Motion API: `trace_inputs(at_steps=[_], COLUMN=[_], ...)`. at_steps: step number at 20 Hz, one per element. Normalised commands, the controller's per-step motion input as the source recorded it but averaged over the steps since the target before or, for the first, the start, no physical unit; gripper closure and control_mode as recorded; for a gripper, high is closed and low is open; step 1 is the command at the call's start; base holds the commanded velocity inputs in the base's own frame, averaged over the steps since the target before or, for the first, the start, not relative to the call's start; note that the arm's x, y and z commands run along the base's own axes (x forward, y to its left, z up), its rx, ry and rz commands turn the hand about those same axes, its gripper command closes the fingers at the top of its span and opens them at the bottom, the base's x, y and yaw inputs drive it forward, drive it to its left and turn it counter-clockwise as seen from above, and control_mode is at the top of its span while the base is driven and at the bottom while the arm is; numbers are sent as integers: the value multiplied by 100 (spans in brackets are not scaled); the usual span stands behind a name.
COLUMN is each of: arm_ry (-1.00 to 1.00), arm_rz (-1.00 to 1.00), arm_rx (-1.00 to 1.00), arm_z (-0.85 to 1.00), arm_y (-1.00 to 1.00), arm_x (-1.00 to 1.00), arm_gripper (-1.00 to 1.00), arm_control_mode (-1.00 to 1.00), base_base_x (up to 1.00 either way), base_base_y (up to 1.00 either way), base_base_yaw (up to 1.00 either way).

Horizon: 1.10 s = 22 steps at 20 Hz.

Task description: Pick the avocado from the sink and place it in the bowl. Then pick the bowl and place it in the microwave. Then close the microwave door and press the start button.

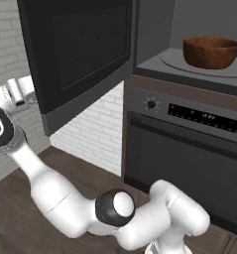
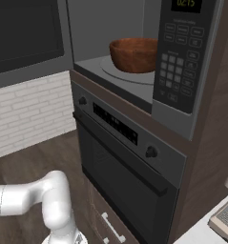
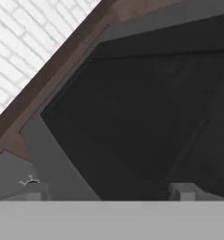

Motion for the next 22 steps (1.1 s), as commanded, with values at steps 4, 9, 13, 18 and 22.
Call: trace_inputs(at_steps=[4,9,13,18,22], arm_ry=[-12,-12,-16,-20,-24], arm_rz=[0,0,0,0,0], arm_rx=[21,22,22,21,21], arm_z=[22,15,16,11,2], arm_y=[-100,-100,-100,-99,-95], arm_x=[-92,-86,-83,-36,-6], arm_gripper=[-100,-100,-100,-100,-100], arm_control_mode=[-100,-100,-100,-100,-100], base_base_x=[0,0,0,0,0], base_base_y=[0,0,0,0,0], base_base_yaw=[0,0,0,0,0])
